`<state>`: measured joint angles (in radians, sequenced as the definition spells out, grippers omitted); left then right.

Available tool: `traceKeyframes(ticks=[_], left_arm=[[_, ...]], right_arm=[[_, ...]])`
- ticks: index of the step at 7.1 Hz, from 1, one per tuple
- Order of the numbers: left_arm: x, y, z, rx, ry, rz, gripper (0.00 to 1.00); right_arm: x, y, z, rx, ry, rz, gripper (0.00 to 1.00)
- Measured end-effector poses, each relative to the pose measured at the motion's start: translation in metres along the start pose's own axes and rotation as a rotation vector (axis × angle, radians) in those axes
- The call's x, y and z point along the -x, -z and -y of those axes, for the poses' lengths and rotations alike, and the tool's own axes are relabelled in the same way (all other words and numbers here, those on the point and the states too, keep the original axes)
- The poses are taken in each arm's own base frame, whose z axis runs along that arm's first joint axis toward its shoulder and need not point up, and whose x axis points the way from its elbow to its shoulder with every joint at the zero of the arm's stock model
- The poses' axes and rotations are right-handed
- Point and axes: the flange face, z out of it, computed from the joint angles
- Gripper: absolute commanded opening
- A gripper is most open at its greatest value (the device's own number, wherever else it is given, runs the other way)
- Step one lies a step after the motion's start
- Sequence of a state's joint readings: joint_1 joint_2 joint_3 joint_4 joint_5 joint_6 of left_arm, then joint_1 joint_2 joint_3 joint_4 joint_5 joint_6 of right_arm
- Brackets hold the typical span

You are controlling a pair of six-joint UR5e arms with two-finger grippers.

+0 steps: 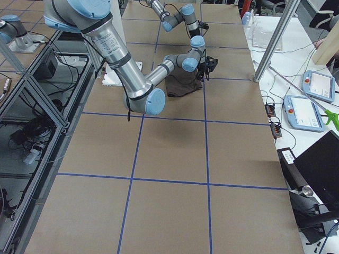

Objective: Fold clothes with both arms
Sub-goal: 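Release the folded shirt and raise both grippers away from it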

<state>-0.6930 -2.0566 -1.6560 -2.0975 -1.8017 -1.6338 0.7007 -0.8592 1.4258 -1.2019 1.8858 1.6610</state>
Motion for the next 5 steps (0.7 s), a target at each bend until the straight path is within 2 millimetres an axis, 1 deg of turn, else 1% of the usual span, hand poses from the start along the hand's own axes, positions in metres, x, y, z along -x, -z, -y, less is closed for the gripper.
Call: traceKeyframes(ticks=[1,2,3,4,5], left_arm=[[0.011,0.011,0.002,0.009,-0.055,-0.004,1.00],[0.036,0.020,0.013,-0.002,-0.188,0.008,1.00],[0.068,0.031,0.038,-0.015,-0.333,0.028,1.00],[0.106,0.050,0.078,-0.013,-0.451,0.053,1.00],[0.145,0.077,0.129,-0.015,-0.558,0.082,1.00]], right_arm=[[-0.017,0.004,0.011,-0.001,-0.001,-0.005,1.00],[-0.047,0.004,0.028,-0.010,0.034,-0.027,1.00],[-0.089,0.004,0.048,-0.025,0.133,-0.062,1.00],[-0.140,0.010,0.074,-0.036,0.255,-0.104,1.00],[-0.193,0.029,0.109,-0.027,0.349,-0.139,1.00]])
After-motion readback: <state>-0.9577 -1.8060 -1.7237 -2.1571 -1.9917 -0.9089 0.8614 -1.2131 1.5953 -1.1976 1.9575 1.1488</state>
